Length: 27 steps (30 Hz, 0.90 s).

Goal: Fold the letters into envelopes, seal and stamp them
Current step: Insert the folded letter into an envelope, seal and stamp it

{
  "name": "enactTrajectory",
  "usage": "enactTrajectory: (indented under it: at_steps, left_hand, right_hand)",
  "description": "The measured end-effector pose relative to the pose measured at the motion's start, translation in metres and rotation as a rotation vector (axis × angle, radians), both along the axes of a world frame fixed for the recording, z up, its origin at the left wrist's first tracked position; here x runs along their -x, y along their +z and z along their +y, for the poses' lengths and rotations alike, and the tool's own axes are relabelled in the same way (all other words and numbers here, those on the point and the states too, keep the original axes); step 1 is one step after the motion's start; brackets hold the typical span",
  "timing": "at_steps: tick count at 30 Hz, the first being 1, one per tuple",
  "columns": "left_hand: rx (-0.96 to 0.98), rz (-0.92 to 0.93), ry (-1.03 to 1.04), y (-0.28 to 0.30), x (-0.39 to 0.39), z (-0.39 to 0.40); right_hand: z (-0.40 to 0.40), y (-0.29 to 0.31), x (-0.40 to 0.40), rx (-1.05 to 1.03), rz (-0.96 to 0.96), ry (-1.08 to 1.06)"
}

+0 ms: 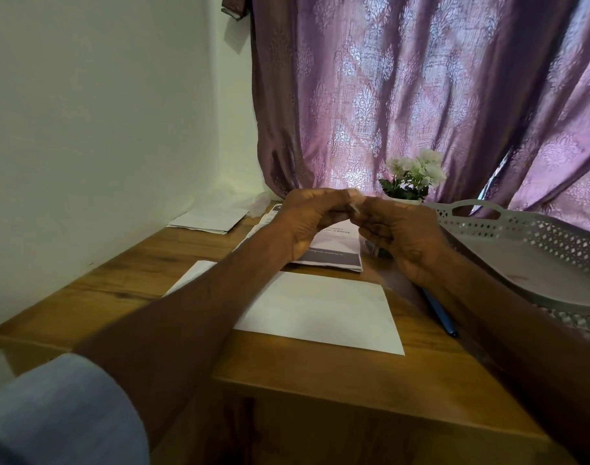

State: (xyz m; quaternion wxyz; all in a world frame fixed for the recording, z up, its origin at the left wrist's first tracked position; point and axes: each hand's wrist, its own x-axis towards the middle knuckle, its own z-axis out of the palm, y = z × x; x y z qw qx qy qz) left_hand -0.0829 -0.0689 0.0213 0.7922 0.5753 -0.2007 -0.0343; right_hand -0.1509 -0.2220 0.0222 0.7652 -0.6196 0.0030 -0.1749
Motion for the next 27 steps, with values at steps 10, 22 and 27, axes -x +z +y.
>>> enactTrajectory:
  at_steps: [10, 22, 27]
  left_hand:
    - [0.053, -0.038, -0.036, -0.004, 0.001, -0.008]
    - [0.094, 0.028, 0.057, 0.007, -0.005, 0.014]
    - [0.175, 0.051, 0.063, 0.011, -0.015, 0.046]
  right_hand:
    - [-0.006, 0.001, -0.002, 0.064, -0.066, 0.027]
    - [-0.001, 0.001, -0.003, -0.113, 0.007, 0.038]
    - [-0.021, 0.009, 0.001, -0.062, -0.103, 0.001]
